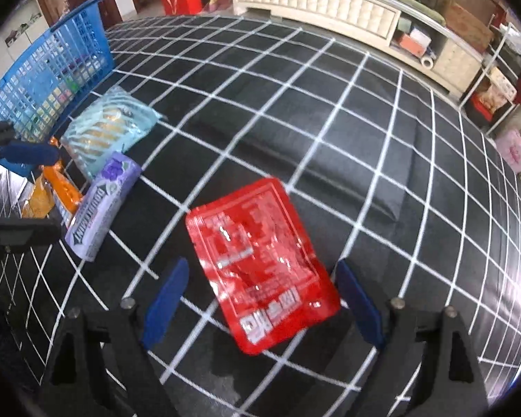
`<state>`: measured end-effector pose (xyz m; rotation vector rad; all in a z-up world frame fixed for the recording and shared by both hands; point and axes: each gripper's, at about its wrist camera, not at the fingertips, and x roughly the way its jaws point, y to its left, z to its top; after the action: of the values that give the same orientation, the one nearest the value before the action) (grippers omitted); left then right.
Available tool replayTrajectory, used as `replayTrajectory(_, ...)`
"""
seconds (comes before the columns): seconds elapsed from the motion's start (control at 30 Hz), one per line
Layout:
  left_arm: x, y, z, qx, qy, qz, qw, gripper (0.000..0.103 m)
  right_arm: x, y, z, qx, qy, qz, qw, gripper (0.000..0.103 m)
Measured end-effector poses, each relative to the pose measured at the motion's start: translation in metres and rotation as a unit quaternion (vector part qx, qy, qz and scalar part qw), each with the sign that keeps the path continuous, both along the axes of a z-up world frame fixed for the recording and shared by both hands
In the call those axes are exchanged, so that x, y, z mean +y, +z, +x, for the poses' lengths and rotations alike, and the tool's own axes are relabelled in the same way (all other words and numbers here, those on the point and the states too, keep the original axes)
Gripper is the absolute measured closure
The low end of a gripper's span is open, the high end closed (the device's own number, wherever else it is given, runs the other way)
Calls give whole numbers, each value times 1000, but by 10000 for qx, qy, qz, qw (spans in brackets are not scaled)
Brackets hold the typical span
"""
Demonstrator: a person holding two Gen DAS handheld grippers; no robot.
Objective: Organize snacks
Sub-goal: 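Grasp the red sausage packet with the right tool, then grasp the orange-yellow packet with the left tool while the right tool holds the red packet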
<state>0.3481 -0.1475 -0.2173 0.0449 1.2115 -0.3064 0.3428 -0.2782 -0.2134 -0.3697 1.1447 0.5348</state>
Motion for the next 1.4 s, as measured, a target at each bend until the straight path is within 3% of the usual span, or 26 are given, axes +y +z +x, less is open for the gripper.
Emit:
replayTrajectory(0.07, 2, 0, 2, -9, 9, -38, 10000, 33, 1, -1, -2, -86, 100, -47, 9999, 14)
replayTrajectory(0.2, 8, 2, 2, -166, 60, 41, 9998, 33, -1, 3, -11, -146, 268, -11, 9995, 33)
replayTrajectory(0.37, 22, 4, -5, -153, 191, -81, 9997, 33, 2, 4, -21, -204, 281, -46, 9994, 42)
replayTrajectory(0.5, 36, 6, -17, -188, 205, -85, 9996, 33, -3, 8, -22, -172, -56, 110, 9998, 65)
replayTrajectory(0.73, 58, 11, -39, -281, 201, -25, 9994, 33, 9, 8, -27, -285, -197, -133, 9993, 68)
replayTrajectory(1.03, 65, -4, -57, -99, 56, 198, 9997, 33, 14, 11, -40, -76, -657, 28, 9978, 68)
replayTrajectory(1.27, 65, -35, -58, 54, 63, 1040, 9945, 33, 14, 10, -61, -38, -639, 114, 9979, 68)
replayTrajectory(1.4, 69, -44, -53, 169, 163, 979, 9949, 32, 9, 9, -62, -49, -702, 303, 9971, 68)
